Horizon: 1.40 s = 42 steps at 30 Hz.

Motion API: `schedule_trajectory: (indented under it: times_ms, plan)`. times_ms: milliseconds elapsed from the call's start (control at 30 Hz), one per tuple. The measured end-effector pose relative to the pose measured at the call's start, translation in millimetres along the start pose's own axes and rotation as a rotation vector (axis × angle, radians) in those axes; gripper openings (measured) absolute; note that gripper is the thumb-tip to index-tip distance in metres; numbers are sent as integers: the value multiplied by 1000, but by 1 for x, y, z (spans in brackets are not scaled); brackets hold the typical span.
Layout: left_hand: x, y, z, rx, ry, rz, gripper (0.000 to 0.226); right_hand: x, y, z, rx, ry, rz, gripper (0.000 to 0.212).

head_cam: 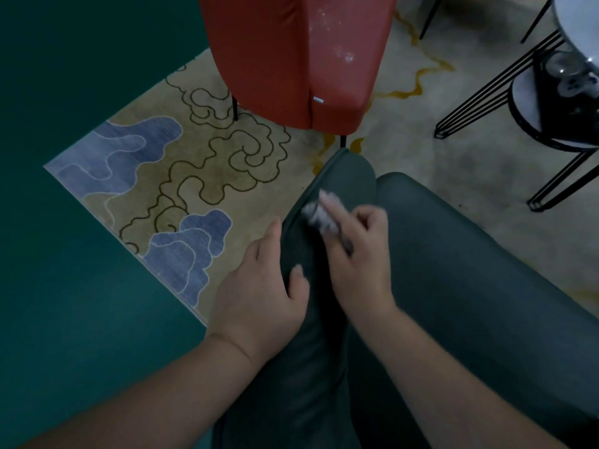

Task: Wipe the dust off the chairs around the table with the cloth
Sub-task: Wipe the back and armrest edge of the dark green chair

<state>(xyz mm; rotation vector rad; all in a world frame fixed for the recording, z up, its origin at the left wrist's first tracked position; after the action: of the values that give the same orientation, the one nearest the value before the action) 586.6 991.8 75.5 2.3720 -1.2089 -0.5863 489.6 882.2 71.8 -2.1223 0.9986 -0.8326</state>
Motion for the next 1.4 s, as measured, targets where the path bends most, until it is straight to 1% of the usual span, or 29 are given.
schedule_trajectory:
  times_ms: [100, 167, 200, 233, 333, 367, 400, 500, 533, 567, 633, 667, 700, 800, 867, 933, 967, 1067, 1133, 1167, 1233, 1267, 1333, 1367, 1400]
  plan:
    - [0, 2, -1, -13, -5, 7, 69, -38, -9, -3, -13, -35, -85, 43]
    - [-1, 3, -2, -13, 7, 9, 67, -16, -8, -2, -98, -21, -121, 41]
    - [-1, 3, -2, -17, 15, 7, 64, 4, -6, 1, -149, -6, -110, 39]
    - [-1, 2, -2, -26, 21, 3, 60, 27, -1, 2, -163, 21, -64, 38]
    - [-1, 1, -2, -58, 27, -4, 56, 78, 25, 2, -15, 98, 224, 36]
    - [-1, 1, -2, -59, 29, -4, 55, 77, 23, 2, 5, 108, 231, 36]
    - [-1, 1, -2, -59, 31, 0, 54, 68, 16, 3, -4, 83, 189, 37]
    - [0, 2, -3, -84, 28, 15, 58, 5, -18, 7, -90, -19, -89, 38]
    - [1, 1, -3, -98, 25, 13, 60, -17, -25, 9, -91, -50, -150, 38]
    - [1, 0, -3, -104, 22, 8, 61, -29, -27, 10, -84, -63, -185, 39]
    - [1, 0, -3, -102, 25, 10, 62, -12, -20, 9, -104, -39, -203, 40]
    - [1, 0, -3, -99, 28, 8, 62, 7, -13, 8, -128, 2, -163, 41]
    - [0, 0, -3, -95, 30, 1, 62, 30, -3, 8, -119, 42, -84, 40]
    - [0, -2, -2, -83, 41, -16, 62, 83, 35, 5, 21, 142, 217, 38]
    - [0, -1, -2, -74, 46, -9, 62, 89, 45, 5, 83, 166, 290, 37]
    - [0, -1, -2, -70, 47, -2, 62, 72, 37, 6, 101, 108, 264, 39]
    - [1, -1, -2, -71, 47, 3, 62, 56, 27, 6, 78, 63, 207, 41]
    - [2, 0, -2, -70, 49, 17, 62, -20, -10, 9, -9, -53, -49, 45]
    - [2, -1, -2, -62, 49, 14, 63, -53, -19, 7, 11, -62, -87, 47]
    - [2, -1, -2, -56, 50, 18, 63, -51, -17, 6, -5, -47, -90, 48]
    - [2, 0, -1, -41, 54, 33, 62, -22, -3, 2, -59, 25, -19, 47]
    - [2, 1, -1, -40, 55, 37, 60, -3, 8, -1, -39, 66, 72, 46]
    - [1, -1, -1, -49, 63, 29, 53, 26, 34, -2, 93, 117, 287, 44]
    - [1, -1, -1, -53, 68, 21, 52, 32, 44, -1, 158, 129, 363, 44]
    - [1, -1, -1, -52, 73, 17, 52, 31, 48, 0, 188, 131, 397, 44]
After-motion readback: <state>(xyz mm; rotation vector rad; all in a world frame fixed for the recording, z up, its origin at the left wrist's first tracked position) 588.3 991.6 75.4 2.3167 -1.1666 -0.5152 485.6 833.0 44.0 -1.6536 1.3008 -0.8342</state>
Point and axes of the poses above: each hand's wrist, its own x-axis towards the middle knuckle, its own z-axis out of the palm, y = z × x, the point moved 8 cm from there along x, towards the middle knuckle
